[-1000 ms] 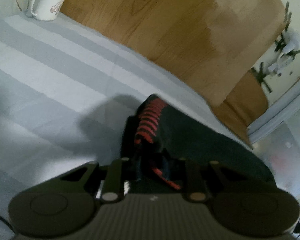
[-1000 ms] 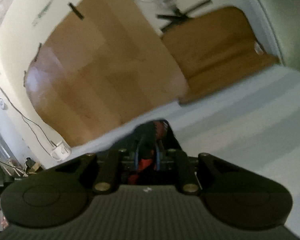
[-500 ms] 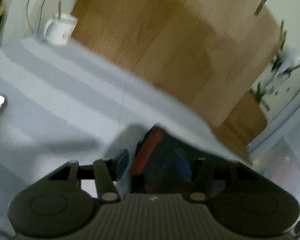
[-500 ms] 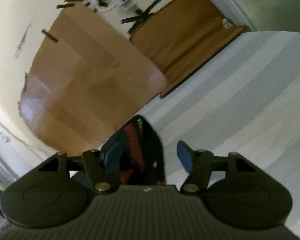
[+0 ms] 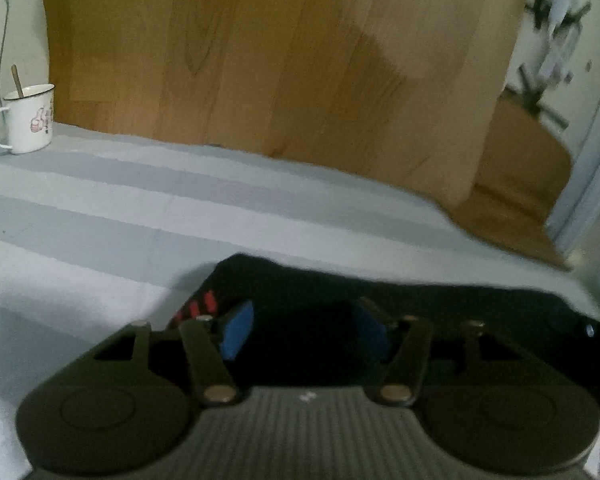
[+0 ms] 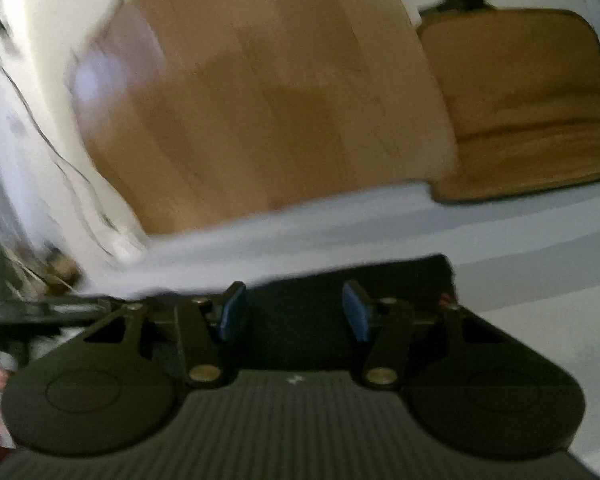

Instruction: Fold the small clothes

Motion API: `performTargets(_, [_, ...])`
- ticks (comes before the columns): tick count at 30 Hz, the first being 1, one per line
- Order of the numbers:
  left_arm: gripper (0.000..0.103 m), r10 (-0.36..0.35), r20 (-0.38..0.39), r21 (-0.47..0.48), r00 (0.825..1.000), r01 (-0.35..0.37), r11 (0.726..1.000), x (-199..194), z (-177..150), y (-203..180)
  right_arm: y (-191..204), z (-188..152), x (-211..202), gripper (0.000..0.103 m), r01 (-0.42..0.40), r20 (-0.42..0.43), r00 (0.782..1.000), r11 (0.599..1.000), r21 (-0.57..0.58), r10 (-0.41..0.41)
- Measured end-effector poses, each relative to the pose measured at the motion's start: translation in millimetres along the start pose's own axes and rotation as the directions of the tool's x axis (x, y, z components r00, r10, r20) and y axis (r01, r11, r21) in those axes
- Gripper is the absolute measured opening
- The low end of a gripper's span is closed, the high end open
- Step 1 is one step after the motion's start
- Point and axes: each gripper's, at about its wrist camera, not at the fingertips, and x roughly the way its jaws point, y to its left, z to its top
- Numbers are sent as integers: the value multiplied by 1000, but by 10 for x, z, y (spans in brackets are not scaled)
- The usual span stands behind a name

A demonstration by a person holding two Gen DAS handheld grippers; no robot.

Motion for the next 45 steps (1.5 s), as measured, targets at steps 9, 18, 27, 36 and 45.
performTargets(9, [64, 77, 82, 142, 994, -88, 986, 71, -216, -163, -415, -149, 43, 0, 26, 74, 997, 993, 117, -35])
performTargets(18, [65, 74, 88, 140, 993, -85, 986, 59, -211, -150, -436, -118, 91, 1, 13, 80, 997, 992, 123, -23])
performTargets(27, [65, 75, 92, 143, 993, -87, 986, 62, -221, -157, -452, -120, 67, 8, -16, 90, 996, 993, 120, 6])
performTargets(36, [68, 75, 93, 144, 993, -88, 986, 66, -224, -152, -273, -203, -174, 51, -141, 180, 974, 990, 4, 138])
performTargets(45, [74, 73, 93, 151, 993, -86, 985, 59, -217, -161, -210, -184, -97, 51, -60, 122, 991, 998, 19, 57])
